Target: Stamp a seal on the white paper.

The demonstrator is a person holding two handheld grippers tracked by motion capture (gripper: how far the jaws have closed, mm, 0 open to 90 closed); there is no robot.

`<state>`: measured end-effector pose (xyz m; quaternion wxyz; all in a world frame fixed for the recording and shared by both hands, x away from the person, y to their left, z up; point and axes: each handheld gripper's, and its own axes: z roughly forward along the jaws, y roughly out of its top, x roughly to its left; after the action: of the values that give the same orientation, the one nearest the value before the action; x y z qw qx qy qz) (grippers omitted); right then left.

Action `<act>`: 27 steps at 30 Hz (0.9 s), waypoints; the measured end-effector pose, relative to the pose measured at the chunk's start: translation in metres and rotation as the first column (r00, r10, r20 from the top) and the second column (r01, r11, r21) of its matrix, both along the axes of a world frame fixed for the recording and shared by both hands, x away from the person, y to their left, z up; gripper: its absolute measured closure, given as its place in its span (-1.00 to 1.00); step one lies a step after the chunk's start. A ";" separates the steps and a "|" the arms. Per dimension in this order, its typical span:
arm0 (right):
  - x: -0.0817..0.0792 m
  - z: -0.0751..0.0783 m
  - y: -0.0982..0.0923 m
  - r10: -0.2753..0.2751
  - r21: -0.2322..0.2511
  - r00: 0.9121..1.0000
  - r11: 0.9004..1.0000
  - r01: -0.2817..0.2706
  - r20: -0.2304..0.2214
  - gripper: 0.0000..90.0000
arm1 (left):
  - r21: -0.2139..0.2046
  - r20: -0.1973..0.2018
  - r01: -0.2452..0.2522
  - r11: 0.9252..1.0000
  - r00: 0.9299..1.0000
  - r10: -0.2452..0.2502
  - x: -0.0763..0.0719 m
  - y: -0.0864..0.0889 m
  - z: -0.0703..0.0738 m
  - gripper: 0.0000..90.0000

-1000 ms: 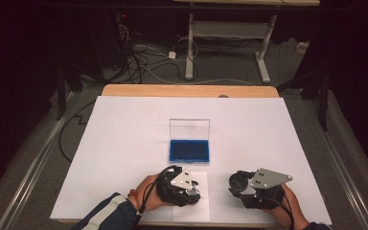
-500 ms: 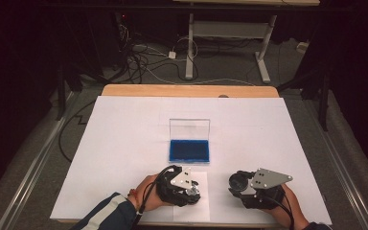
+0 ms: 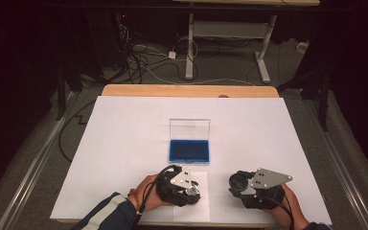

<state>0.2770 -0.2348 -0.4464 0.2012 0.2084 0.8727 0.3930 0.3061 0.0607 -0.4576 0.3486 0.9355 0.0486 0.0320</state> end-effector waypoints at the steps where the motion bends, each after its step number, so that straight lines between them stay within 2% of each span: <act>1: 0.000 0.000 0.000 0.000 0.001 1.000 1.000 0.000 -0.001 -0.15 | 0.000 0.000 0.000 1.000 1.000 0.000 0.000 0.000 0.000 0.20; 13: 0.001 0.000 -0.002 -0.007 -0.006 1.000 1.000 0.007 -0.001 -0.15 | 0.022 0.016 0.003 1.000 1.000 -0.004 -0.001 -0.002 0.002 0.20; 17: 0.001 0.000 -0.001 -0.005 -0.005 1.000 1.000 0.005 -0.002 -0.16 | 0.009 0.002 0.003 1.000 1.000 -0.003 0.000 -0.001 0.001 0.20; 27: 0.000 0.000 0.000 -0.003 -0.008 1.000 1.000 0.003 -0.006 -0.15 | 0.020 0.002 0.002 1.000 1.000 -0.002 0.000 -0.001 0.002 0.20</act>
<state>0.2774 -0.2349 -0.4465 0.2002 0.2100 0.8745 0.3886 0.3057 0.0595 -0.4560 0.3395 0.9388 0.0471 0.0332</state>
